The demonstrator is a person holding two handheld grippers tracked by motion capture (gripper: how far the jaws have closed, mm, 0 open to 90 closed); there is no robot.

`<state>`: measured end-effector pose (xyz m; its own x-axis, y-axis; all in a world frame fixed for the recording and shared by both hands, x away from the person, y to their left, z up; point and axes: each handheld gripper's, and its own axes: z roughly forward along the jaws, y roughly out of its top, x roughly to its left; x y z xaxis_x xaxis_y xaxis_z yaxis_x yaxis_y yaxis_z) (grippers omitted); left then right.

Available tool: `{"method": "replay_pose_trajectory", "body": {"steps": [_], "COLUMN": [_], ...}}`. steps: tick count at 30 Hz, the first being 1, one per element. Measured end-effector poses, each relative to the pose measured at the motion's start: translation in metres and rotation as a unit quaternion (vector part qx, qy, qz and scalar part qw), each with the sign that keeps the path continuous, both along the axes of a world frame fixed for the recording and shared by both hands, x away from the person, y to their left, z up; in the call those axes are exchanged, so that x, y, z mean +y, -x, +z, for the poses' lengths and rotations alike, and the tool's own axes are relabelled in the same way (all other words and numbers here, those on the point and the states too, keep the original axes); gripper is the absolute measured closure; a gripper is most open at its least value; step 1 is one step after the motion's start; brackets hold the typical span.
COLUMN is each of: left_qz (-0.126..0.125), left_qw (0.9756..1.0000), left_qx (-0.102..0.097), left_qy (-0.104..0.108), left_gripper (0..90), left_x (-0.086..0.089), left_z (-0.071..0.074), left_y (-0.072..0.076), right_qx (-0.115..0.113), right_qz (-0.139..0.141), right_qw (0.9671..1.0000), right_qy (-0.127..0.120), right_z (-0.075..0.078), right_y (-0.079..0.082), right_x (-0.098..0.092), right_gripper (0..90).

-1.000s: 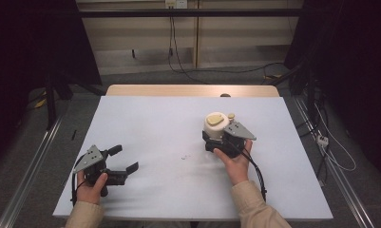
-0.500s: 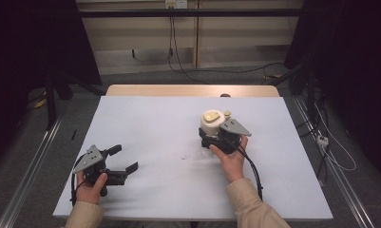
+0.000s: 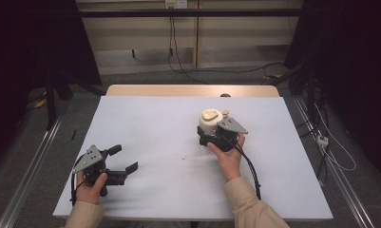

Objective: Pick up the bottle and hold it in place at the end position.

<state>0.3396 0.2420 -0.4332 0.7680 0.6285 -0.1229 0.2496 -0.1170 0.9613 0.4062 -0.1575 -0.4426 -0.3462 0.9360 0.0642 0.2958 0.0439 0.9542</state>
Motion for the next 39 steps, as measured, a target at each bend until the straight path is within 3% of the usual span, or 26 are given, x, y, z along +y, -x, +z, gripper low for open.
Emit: {"method": "replay_pose_trajectory", "body": {"steps": [4, 12, 23, 39], "left_qz": [-0.001, -0.002, -0.002, -0.002], "left_qw": [1.0, 1.0, 1.0, 1.0], "left_qx": [0.001, 0.002, 0.003, 0.001], "left_qy": [0.0, 0.002, 0.004, 0.004], "left_gripper": [3.1, 3.1, 3.1, 3.1], "left_x": [-0.001, -0.001, 0.0, 0.0], "left_z": [0.0, 0.0, -0.001, 0.0], "left_y": [0.0, 0.0, 0.0, 0.0], "right_qx": [0.003, -0.001, 0.004, 0.009], "right_qz": [0.003, 0.016, 0.024, 0.037], "right_qw": [1.0, 0.9998, 0.9996, 0.9992], "right_qy": [-0.007, 0.01, 0.013, 0.015], "right_z": [-0.001, 0.003, 0.0, -0.005], "right_y": [-0.002, -0.007, -0.015, -0.015], "right_x": [0.001, 0.015, 0.026, 0.037], "right_gripper": [5.6, 5.6, 5.6, 5.6]}}
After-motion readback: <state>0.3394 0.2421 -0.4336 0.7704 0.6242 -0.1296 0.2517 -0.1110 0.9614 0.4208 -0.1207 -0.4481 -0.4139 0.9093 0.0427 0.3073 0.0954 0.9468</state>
